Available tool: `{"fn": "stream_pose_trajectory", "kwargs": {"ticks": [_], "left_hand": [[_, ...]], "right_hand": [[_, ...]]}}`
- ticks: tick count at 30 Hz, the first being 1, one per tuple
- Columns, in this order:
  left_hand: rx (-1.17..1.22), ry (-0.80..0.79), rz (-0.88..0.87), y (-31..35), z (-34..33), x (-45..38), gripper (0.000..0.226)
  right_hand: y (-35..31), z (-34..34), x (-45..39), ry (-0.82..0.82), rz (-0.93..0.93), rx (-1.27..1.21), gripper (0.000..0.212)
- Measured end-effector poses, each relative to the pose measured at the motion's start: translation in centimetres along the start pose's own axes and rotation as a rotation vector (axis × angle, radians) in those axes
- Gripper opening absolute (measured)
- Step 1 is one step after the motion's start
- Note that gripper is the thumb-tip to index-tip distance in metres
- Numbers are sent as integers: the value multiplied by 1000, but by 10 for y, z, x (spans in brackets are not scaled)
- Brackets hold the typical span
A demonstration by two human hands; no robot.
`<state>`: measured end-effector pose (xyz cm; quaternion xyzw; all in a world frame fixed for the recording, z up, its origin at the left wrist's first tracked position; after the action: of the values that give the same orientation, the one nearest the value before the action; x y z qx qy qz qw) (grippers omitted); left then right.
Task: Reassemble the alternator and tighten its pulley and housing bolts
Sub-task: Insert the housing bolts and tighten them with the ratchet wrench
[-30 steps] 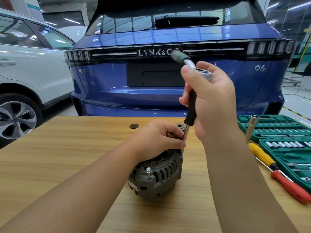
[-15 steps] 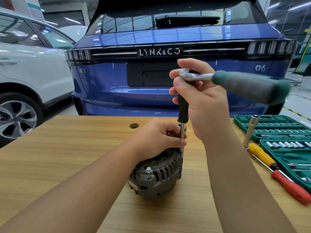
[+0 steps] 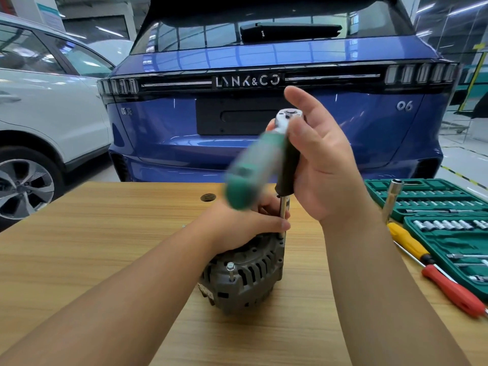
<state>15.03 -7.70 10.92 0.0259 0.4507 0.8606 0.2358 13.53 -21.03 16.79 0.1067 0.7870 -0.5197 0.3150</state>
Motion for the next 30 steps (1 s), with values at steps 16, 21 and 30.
{"fn": "stream_pose_trajectory", "kwargs": {"ticks": [16,21,30], "left_hand": [[-73,-31,33,0,1,0,10],[-52,-39,31,1,1,1,13],[-71,-33,41,1,1,-1,13]], "right_hand": [[-15,6,4,48,-279,-283,19],[-11,0,3,7,-35,-69,16],[-5,-3,3,56,131,163,21]]}}
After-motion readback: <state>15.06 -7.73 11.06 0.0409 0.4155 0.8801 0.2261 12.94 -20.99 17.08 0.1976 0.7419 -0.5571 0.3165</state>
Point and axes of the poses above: each hand's wrist, its own x-axis away from the middle knuckle, its own z-axis out of the back of the hand, y = z × x, the point moved 3 cm from there along -x, towards the middle knuckle, and after that the axes turned 3 degrees about x, right-handed, at the moved point
